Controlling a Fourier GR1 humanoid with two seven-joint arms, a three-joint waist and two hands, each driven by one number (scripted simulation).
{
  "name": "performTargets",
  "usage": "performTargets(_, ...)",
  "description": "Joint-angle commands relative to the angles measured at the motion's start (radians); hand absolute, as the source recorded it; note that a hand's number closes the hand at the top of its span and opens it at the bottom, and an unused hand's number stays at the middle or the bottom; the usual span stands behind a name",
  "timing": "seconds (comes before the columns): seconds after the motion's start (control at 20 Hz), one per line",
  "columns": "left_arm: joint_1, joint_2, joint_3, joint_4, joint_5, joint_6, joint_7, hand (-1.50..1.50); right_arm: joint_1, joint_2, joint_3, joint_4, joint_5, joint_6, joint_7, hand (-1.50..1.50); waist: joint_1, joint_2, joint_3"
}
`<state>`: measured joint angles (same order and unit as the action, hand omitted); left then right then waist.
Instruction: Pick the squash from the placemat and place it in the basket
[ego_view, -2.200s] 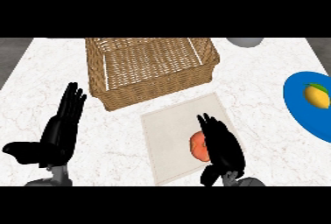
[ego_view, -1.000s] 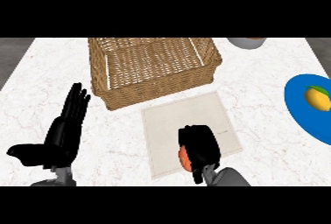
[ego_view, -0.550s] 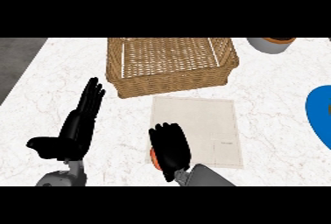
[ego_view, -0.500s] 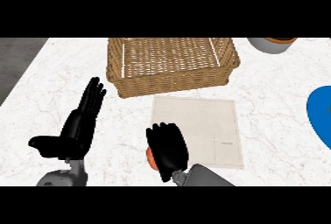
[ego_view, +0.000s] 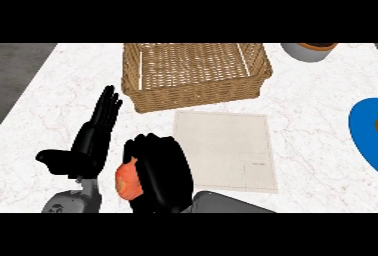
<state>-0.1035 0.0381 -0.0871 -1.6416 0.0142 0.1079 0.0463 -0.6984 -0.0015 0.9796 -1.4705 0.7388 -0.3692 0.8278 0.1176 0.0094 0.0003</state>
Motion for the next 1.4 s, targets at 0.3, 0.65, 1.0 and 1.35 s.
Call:
performTargets(0.3,0.02,-0.008,0.011,0.008,-0.015,0.026,-0.013,0.0,-0.391,0.001,0.025,-0.077,-0.198,-0.155,0.351,1.5,-0.045,-0.015,-0.003)
performTargets(0.65,0.055,0.002,0.039,0.002,0.005,0.02,-0.024,0.0,-0.494,0.001,0.002,0.097,-0.176,-0.131,0.411,1.5,-0.083,-0.014,-0.002)
performTargets(1.0,0.08,0.026,0.052,-0.032,0.017,-0.005,-0.037,0.0,-0.562,0.001,-0.046,0.263,-0.209,-0.104,0.342,1.5,-0.088,-0.009,-0.002)
performTargets(1.35,0.083,0.034,0.09,-0.034,0.032,0.002,-0.027,0.0,-0.467,0.001,-0.138,0.379,-0.193,-0.149,0.157,1.5,-0.102,-0.008,-0.001)
